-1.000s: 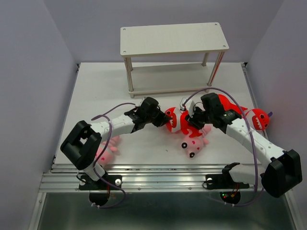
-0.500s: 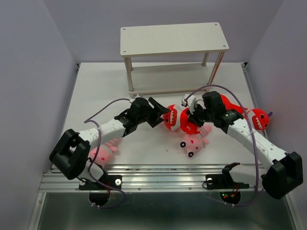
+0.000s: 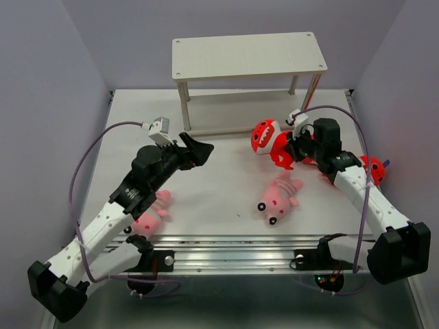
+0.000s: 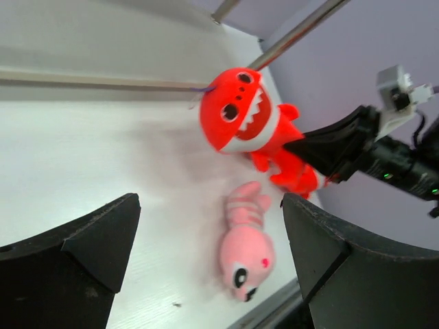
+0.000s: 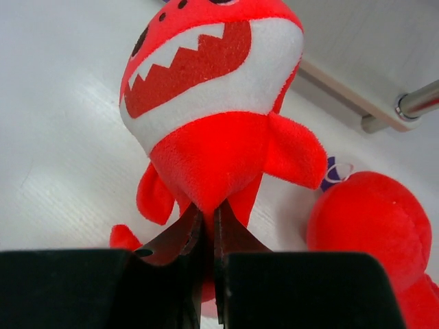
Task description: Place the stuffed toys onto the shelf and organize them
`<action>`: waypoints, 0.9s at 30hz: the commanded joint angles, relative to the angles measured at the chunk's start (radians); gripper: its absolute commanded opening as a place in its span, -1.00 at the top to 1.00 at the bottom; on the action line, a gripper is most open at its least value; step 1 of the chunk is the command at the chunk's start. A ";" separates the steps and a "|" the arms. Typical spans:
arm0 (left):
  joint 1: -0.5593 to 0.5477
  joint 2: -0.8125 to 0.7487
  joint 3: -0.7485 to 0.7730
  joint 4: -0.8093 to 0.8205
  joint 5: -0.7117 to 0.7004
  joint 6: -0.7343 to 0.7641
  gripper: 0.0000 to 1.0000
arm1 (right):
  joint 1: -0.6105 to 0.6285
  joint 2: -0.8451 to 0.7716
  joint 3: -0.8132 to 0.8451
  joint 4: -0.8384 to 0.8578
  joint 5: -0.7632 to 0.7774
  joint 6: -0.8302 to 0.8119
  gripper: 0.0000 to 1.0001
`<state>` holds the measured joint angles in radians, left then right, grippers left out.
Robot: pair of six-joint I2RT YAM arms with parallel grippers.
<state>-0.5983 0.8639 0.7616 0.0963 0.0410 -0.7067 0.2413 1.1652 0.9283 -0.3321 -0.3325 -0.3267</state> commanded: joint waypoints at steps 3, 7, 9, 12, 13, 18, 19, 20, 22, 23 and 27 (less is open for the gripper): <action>0.006 -0.190 0.032 -0.260 -0.200 0.282 -0.96 | -0.013 0.062 0.033 0.341 0.127 0.107 0.99; 0.008 -0.322 -0.016 -0.296 -0.254 0.276 -0.98 | -0.034 0.142 0.067 0.441 0.188 0.162 0.99; 0.006 -0.391 -0.053 -0.296 -0.266 0.250 -0.98 | -0.043 0.189 0.081 0.508 0.216 0.202 0.99; 0.006 -0.463 -0.091 -0.294 -0.276 0.219 -0.97 | -0.066 0.238 0.096 0.590 0.271 0.256 0.99; 0.008 -0.477 -0.103 -0.296 -0.279 0.214 -0.98 | -0.066 0.272 0.099 0.626 0.282 0.258 0.99; 0.006 -0.523 -0.114 -0.323 -0.309 0.193 -0.98 | -0.066 0.346 0.078 0.786 0.328 0.281 0.99; 0.006 -0.525 -0.116 -0.325 -0.312 0.190 -0.98 | -0.066 0.369 0.075 0.832 0.328 0.278 0.99; 0.008 -0.529 -0.117 -0.331 -0.320 0.187 -0.98 | -0.066 0.379 0.072 0.859 0.337 0.279 0.99; 0.008 -0.531 -0.119 -0.334 -0.325 0.185 -0.98 | -0.066 0.405 0.076 0.887 0.360 0.282 0.99; 0.006 -0.532 -0.122 -0.337 -0.329 0.182 -0.98 | -0.066 0.433 0.079 0.904 0.363 0.285 0.99; 0.008 -0.534 -0.128 -0.345 -0.332 0.165 -0.98 | -0.066 0.500 0.095 0.959 0.388 0.293 0.99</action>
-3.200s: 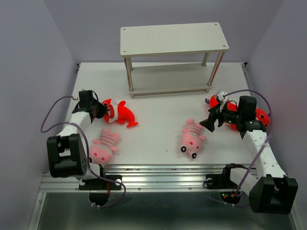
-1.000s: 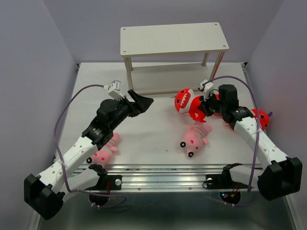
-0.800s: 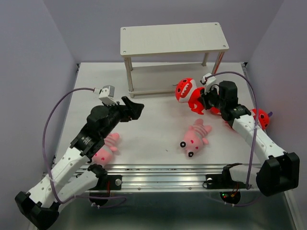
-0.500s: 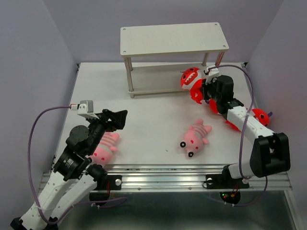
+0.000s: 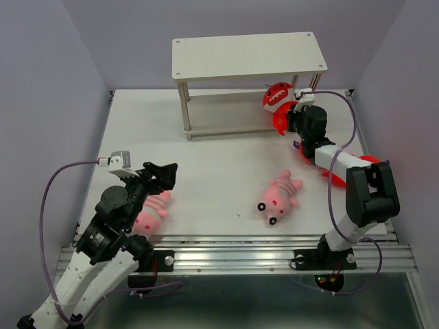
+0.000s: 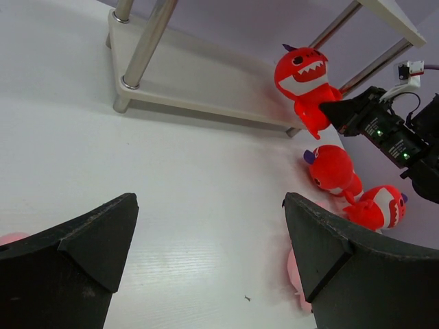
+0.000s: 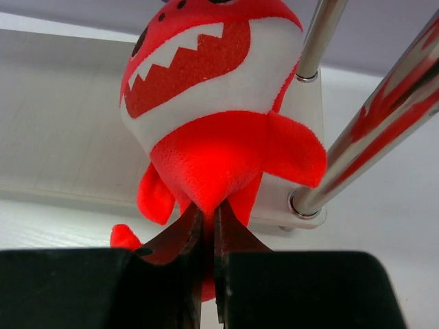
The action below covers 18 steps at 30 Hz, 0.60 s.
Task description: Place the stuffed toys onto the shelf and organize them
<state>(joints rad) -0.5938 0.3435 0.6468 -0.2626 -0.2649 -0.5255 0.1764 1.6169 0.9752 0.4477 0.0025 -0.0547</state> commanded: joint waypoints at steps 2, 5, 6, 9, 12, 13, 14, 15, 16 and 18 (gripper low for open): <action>0.003 -0.021 -0.019 0.011 -0.027 -0.028 -0.97 | -0.002 0.076 0.066 0.207 0.085 0.026 0.99; 0.002 -0.031 -0.029 0.011 -0.023 -0.041 -0.98 | -0.002 0.130 0.089 0.229 0.132 0.027 0.99; 0.003 -0.037 -0.030 0.013 -0.022 -0.045 -0.98 | -0.002 0.142 0.100 0.236 0.134 0.021 0.98; 0.003 -0.038 -0.032 0.010 -0.014 -0.051 -0.98 | -0.002 0.179 0.106 0.270 0.137 0.015 0.88; 0.003 -0.038 -0.030 0.006 -0.005 -0.054 -0.98 | -0.002 0.212 0.118 0.295 0.146 0.015 0.81; 0.003 -0.038 -0.029 0.006 -0.002 -0.057 -0.98 | -0.002 0.222 0.125 0.295 0.148 0.015 0.78; 0.003 -0.038 -0.027 0.005 0.000 -0.059 -0.97 | -0.002 0.230 0.129 0.295 0.149 0.015 0.74; 0.003 -0.040 -0.029 0.002 0.001 -0.060 -0.98 | -0.002 0.248 0.140 0.295 0.151 0.013 0.69; 0.002 -0.041 -0.029 0.002 0.003 -0.064 -0.98 | -0.002 0.258 0.145 0.295 0.154 0.012 0.67; 0.002 -0.044 -0.029 -0.001 0.006 -0.068 -0.98 | -0.002 0.277 0.152 0.295 0.159 0.006 0.59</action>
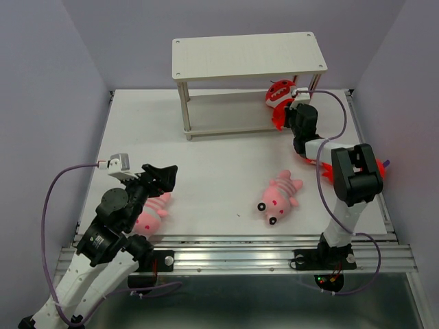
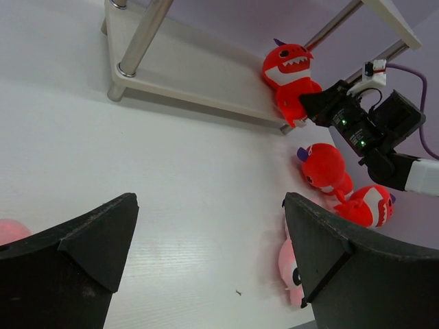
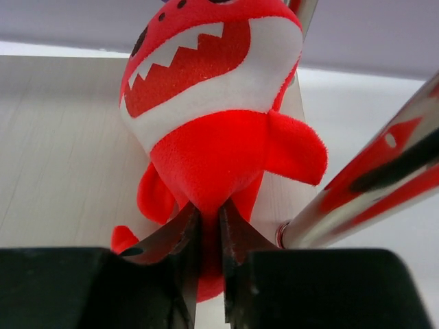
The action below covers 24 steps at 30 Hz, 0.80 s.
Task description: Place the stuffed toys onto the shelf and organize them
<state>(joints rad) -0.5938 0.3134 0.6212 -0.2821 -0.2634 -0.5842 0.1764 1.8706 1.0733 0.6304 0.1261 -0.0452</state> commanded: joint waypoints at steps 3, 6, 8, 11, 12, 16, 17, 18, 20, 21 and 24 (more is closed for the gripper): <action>0.003 -0.022 -0.008 0.018 0.010 -0.017 -0.98 | -0.002 0.036 0.059 0.114 0.043 -0.015 0.36; 0.003 -0.030 -0.018 0.024 0.021 -0.023 -0.98 | -0.002 0.032 0.053 0.115 0.052 -0.025 0.10; 0.003 -0.034 -0.024 0.027 0.027 -0.026 -0.97 | -0.002 0.019 0.036 0.120 0.052 -0.031 0.03; 0.003 -0.039 -0.029 0.029 0.032 -0.028 -0.97 | -0.002 -0.017 0.011 0.130 0.046 -0.035 -0.21; 0.002 -0.042 -0.029 0.032 0.036 -0.028 -0.98 | -0.002 -0.028 0.002 0.137 0.046 -0.038 -0.27; 0.003 -0.048 -0.034 0.038 0.049 -0.028 -0.98 | -0.002 -0.088 -0.045 0.146 0.046 -0.041 -0.48; 0.003 -0.046 -0.035 0.038 0.056 -0.028 -0.98 | -0.002 -0.112 -0.052 0.146 0.043 -0.041 -0.50; 0.002 -0.050 -0.035 0.040 0.059 -0.028 -0.98 | -0.002 -0.125 -0.058 0.146 0.040 -0.041 -0.56; 0.003 -0.047 -0.032 0.040 0.075 -0.028 -0.97 | -0.002 -0.152 -0.081 0.143 0.035 -0.039 -0.63; 0.003 -0.046 -0.034 0.040 0.079 -0.028 -0.98 | -0.002 -0.177 -0.087 0.138 0.033 -0.039 -0.66; 0.003 -0.048 -0.034 0.041 0.104 -0.029 -0.97 | -0.002 -0.230 -0.108 0.095 0.015 -0.047 -0.87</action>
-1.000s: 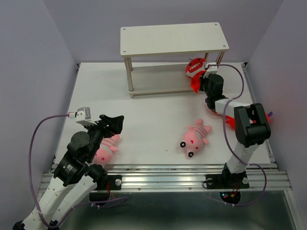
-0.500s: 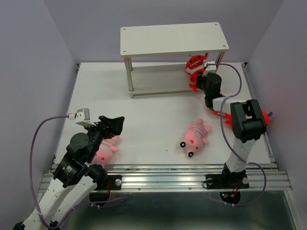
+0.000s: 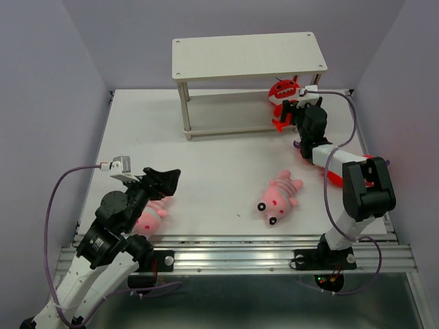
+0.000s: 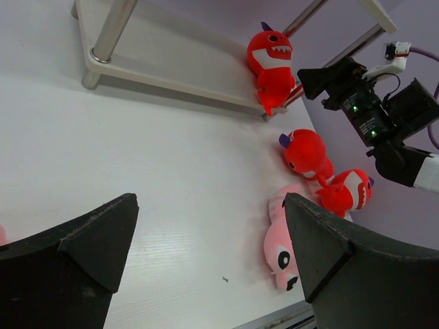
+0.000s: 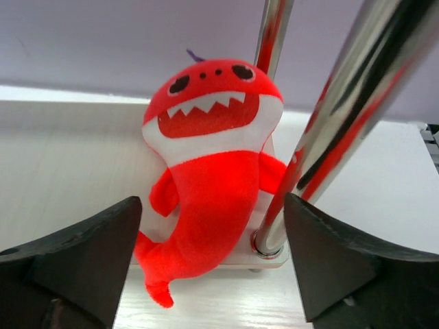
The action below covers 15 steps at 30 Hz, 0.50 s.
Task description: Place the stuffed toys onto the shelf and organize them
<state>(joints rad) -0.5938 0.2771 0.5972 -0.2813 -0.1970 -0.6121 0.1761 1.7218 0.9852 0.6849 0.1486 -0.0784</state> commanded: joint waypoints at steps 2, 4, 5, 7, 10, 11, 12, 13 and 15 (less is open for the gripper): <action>0.003 -0.010 -0.010 0.044 0.051 0.000 -0.98 | -0.001 -0.119 -0.036 -0.034 -0.065 -0.035 -0.98; 0.002 -0.003 -0.008 0.048 0.077 0.006 -0.98 | -0.001 -0.189 -0.034 -0.132 -0.147 -0.111 -1.00; 0.003 0.007 -0.005 0.051 0.096 0.009 -0.98 | -0.001 -0.215 -0.020 -0.280 -0.279 -0.197 -1.00; 0.003 0.017 -0.005 0.056 0.114 0.018 -0.97 | -0.001 -0.267 -0.008 -0.445 -0.409 -0.295 -1.00; 0.003 0.036 -0.016 0.080 0.145 0.020 -0.98 | -0.001 -0.366 0.015 -0.755 -0.579 -0.433 -1.00; 0.003 0.039 -0.025 0.088 0.160 0.015 -0.98 | -0.010 -0.392 0.029 -0.909 -0.615 -0.457 -1.00; 0.002 0.046 -0.033 0.106 0.169 0.014 -0.98 | -0.010 -0.402 0.042 -0.980 -0.629 -0.474 -1.00; 0.002 0.050 -0.040 0.119 0.177 0.011 -0.98 | -0.021 -0.415 0.064 -1.042 -0.642 -0.512 -1.00; 0.003 0.056 -0.063 0.148 0.192 -0.001 -0.98 | -0.049 -0.459 0.070 -1.167 -0.636 -0.553 -1.00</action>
<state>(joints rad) -0.5938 0.3122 0.5709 -0.2283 -0.0589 -0.6113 0.1654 1.3186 1.0027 -0.1188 -0.3782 -0.4793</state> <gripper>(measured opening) 0.986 0.998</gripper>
